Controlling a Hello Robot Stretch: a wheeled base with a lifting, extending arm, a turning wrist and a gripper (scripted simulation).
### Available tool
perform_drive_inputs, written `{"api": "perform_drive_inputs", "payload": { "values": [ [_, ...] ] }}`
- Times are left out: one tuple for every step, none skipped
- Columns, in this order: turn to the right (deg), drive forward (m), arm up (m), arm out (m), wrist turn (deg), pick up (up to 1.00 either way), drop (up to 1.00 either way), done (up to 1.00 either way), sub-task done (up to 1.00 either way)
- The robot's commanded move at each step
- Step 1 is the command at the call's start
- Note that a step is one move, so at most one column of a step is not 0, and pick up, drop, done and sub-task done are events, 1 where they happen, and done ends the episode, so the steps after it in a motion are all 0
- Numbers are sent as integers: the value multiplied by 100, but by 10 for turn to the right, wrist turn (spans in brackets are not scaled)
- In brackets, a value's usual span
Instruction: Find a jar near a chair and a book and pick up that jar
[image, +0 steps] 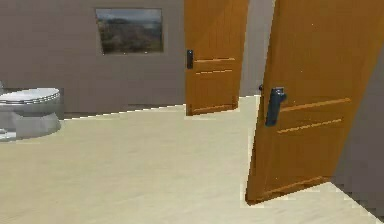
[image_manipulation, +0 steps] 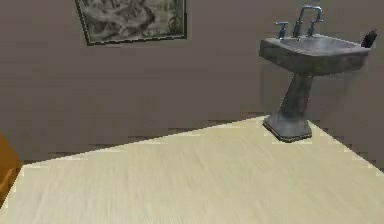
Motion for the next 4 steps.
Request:
{"api": "perform_drive_inputs", "payload": {
  "values": [
    [0,100,0,0,0,0,0,0,0],
    [60,0,0,0,0,0,0,0,0],
    [0,45,0,0,0,0,0,0,0],
    [-30,0,0,0,0,0,0,0,0]
  ]
}}
